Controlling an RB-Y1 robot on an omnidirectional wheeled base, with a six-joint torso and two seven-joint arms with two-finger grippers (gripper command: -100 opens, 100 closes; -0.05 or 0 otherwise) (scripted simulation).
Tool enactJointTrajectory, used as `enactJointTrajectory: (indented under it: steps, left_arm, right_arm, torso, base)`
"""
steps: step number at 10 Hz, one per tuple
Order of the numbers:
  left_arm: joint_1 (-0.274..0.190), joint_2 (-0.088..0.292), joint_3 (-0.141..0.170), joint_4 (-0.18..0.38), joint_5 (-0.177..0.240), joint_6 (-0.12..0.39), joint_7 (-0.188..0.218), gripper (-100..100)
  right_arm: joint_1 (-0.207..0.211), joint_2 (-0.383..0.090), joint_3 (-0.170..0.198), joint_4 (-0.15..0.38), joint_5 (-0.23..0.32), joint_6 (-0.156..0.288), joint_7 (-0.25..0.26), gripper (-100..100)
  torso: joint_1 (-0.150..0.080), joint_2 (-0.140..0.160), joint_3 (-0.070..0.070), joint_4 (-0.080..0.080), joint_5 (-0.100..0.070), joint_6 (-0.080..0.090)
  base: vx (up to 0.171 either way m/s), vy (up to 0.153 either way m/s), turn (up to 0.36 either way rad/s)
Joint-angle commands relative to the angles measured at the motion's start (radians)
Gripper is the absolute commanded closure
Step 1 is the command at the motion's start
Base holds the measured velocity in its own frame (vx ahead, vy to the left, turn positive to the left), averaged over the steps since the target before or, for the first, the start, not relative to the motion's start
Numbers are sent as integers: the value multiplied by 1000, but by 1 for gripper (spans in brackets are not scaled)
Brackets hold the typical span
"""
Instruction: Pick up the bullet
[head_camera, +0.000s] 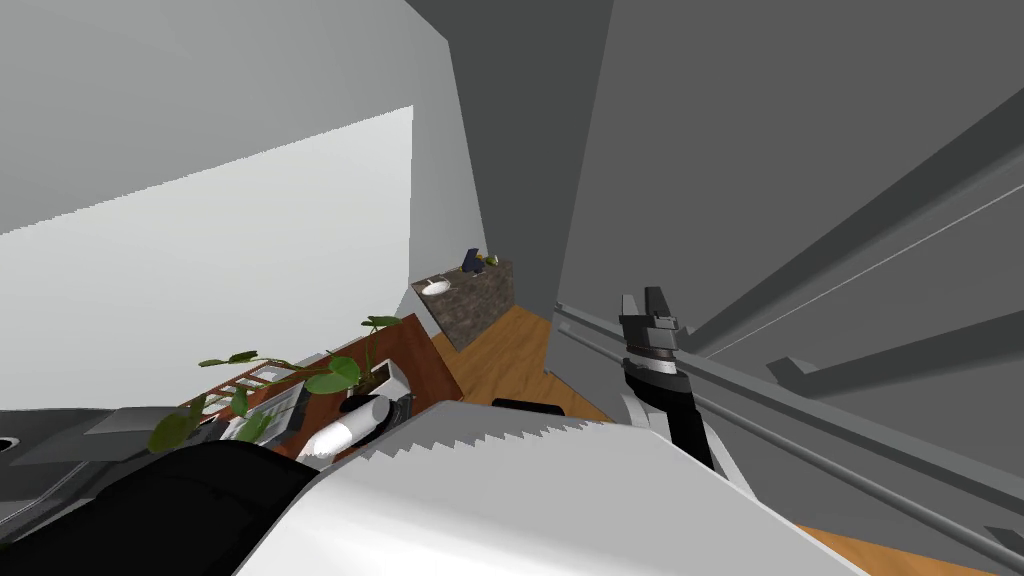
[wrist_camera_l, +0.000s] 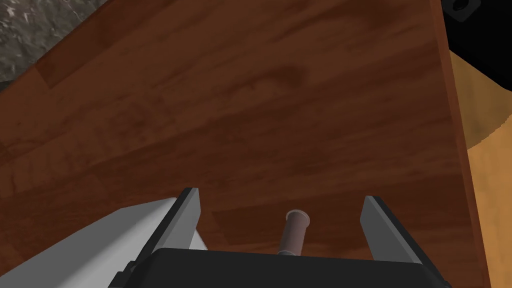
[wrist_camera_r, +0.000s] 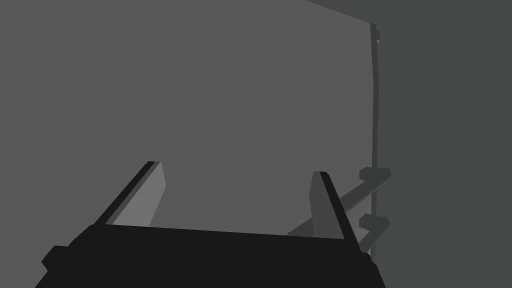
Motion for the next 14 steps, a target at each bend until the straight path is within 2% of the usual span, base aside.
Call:
enactJointTrajectory:
  steps: [1, 5, 7, 8, 9, 10, 13, 14]
  left_arm:
    - [5, 7, 9, 22, -1, 46, -4, -100]
    - [18, 41, 34, 80, 5, 154, -15, -100]
    - [21, 53, 40, 93, 6, 180, -18, -100]
    - [21, 52, 41, 96, 10, 167, -23, -100]
    - [22, 52, 41, 96, 10, 170, -23, 0]
    - [9, 47, 26, 131, -2, 138, -21, -100]
    - [-9, 38, 3, 184, -20, 91, -19, -100]
    - [-4, 39, 8, 169, -16, 104, -19, -100]
  right_arm:
    - [0, 0, 0, 0, 0, 0, 0, 0]
    - [0, 0, 0, 0, 0, 0, 0, 0]
    - [0, 0, 0, 0, 0, 0, 0, 0]
    - [0, 0, 0, 0, 0, 0, 0, 0]
    - [0, 0, 0, 0, 0, 0, 0, 0]
    - [0, 0, 0, 0, 0, 0, 0, 0]
    - [0, 0, 0, 0, 0, 0, 0, 0]
    - [0, 0, 0, 0, 0, 0, 0, 0]
  torso:
    - [0, 0, 0, 0, 0, 0]
    - [2, -1, 0, 0, 0, 0]
    - [1, 0, 0, 0, 0, 0]
    - [0, 0, 0, 0, 0, 0]
    - [-2, 1, 1, 0, 0, 0]
    - [-2, 1, 1, 0, 0, 0]
    - [-1, 2, 1, 1, 0, 0]
    - [-1, 2, 1, 1, 0, 0]
  base:
    - [25, 32, -81]
    - [41, 65, -96]
    - [24, 41, -41]
    - [7, 16, -7]
    - [0, 0, 0]
    - [-8, 15, -7]
    - [-8, 24, -9]
    - [-4, 11, -2]
